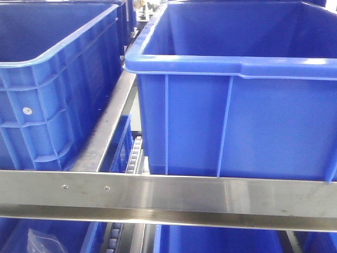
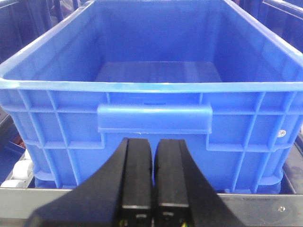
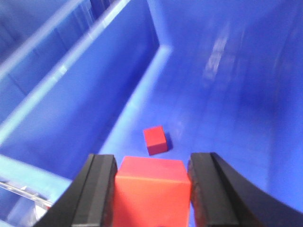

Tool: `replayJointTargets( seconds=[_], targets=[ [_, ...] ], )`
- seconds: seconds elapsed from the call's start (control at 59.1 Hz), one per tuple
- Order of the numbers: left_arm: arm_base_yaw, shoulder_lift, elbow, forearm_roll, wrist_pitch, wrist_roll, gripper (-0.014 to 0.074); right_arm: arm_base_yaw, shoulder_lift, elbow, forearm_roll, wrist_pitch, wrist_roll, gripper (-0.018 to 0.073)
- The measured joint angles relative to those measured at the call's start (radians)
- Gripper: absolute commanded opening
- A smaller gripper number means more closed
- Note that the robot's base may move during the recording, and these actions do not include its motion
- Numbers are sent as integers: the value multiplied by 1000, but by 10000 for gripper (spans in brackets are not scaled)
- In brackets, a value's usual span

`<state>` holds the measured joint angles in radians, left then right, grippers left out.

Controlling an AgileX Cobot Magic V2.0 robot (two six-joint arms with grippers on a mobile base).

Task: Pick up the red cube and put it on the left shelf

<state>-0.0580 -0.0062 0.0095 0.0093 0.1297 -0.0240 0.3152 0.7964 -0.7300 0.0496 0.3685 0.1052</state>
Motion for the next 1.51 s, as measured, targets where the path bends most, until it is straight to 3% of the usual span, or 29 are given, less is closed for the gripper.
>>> replayJointTargets(
  seconds=[0.186, 0.254, 0.321, 0.44, 0.541, 0.694, 0.846, 1.066, 1.505],
  targets=[
    [0, 0, 0, 0, 0, 0, 102, 0, 245, -142, 0, -44, 0, 60],
    [0, 0, 0, 0, 0, 0, 102, 0, 329, -209, 0, -56, 0, 106],
    [0, 0, 0, 0, 0, 0, 102, 0, 418, -279, 0, -63, 0, 223],
    [0, 0, 0, 0, 0, 0, 102, 0, 545, -374, 0, -66, 0, 521],
    [0, 0, 0, 0, 0, 0, 102, 0, 616, -425, 0, -66, 0, 627],
    [0, 0, 0, 0, 0, 0, 102, 0, 663, -442, 0, -64, 0, 575],
    [0, 0, 0, 0, 0, 0, 102, 0, 656, -444, 0, -59, 0, 442],
    [0, 0, 0, 0, 0, 0, 102, 0, 561, -444, 0, -19, 0, 42],
    [0, 0, 0, 0, 0, 0, 102, 0, 196, -358, 0, 13, 0, 54]
  ],
)
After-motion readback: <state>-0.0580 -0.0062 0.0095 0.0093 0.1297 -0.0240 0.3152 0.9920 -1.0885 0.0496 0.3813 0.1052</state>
